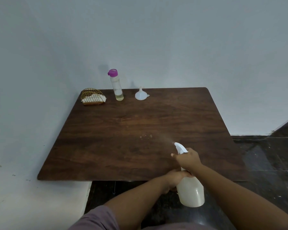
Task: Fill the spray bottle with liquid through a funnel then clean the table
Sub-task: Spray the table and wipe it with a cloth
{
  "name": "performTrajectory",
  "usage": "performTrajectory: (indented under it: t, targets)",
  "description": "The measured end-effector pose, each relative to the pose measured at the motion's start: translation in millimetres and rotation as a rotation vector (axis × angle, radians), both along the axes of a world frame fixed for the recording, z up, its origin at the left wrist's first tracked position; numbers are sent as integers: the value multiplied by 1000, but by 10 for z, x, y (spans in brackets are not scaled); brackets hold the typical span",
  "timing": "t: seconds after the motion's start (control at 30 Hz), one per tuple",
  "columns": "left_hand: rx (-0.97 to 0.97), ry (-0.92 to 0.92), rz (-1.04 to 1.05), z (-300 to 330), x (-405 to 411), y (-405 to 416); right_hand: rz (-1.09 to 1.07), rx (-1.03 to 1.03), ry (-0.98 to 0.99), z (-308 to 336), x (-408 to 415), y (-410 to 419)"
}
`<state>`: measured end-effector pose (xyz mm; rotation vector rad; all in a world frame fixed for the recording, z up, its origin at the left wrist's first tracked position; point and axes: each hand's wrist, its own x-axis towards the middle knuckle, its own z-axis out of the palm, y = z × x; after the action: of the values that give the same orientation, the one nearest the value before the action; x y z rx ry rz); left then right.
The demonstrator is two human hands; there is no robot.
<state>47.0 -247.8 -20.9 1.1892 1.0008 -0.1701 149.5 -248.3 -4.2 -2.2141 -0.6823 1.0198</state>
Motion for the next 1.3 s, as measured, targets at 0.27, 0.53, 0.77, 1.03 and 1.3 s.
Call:
performTrajectory:
  t: [0.27,0.53,0.77,1.03,1.3]
  targets:
    - [70,3,-100,-3,95,-94,-101,82,34,-30,51,-219]
    - [132,-13,-146,45,142,-112,-55,119,-2,72,92,-321]
    - [226,-28,-222,304,181,156,75,197,148,299,228,-196]
    - [381,-59,-367,784,196,989,212,265,325,355,453,215]
    - [547,-28,-222,863,398,1949,483,217,-298,267,553,1048]
